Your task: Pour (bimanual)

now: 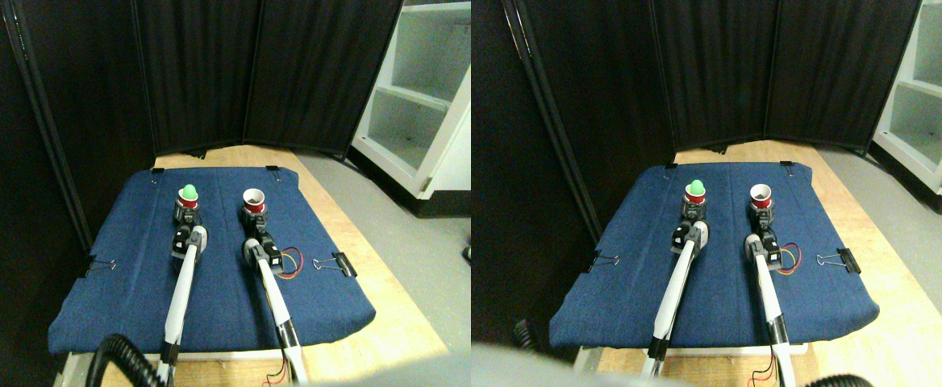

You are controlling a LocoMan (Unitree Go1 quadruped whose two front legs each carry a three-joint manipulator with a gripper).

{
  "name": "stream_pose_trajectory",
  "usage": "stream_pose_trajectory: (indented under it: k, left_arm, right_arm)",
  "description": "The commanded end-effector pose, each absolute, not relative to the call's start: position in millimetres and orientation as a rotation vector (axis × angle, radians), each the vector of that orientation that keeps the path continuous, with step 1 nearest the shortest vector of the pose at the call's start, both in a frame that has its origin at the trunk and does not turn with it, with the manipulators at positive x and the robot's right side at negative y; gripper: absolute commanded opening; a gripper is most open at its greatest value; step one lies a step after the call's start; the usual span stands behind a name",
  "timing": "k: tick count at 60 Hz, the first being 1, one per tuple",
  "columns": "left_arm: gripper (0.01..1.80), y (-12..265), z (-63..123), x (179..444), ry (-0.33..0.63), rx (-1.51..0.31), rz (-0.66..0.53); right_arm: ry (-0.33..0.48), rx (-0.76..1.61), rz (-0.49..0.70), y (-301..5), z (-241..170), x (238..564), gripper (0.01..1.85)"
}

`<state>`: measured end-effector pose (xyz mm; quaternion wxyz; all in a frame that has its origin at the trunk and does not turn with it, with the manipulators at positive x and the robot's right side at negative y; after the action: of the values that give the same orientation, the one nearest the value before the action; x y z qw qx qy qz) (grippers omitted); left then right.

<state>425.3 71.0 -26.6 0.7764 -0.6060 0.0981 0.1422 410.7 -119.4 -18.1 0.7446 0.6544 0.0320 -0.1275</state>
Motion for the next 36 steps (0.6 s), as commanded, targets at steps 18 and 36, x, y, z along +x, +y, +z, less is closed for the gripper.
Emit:
stream_pose_trajectory:
  k: [18,36]
  left_arm:
    - [0.33,71.7,-31.9,435.6,0.174,-1.328,0.311]
    - [0.33,70.8,-38.1,433.7,0.169,-1.341,0.333]
  right_arm:
    - [0.045,1.454,-0.316,-118.8,-21.5,421.5,0.33]
    - [0.048,1.473,-0.32,-118.4,-25.1,421.9,0.33]
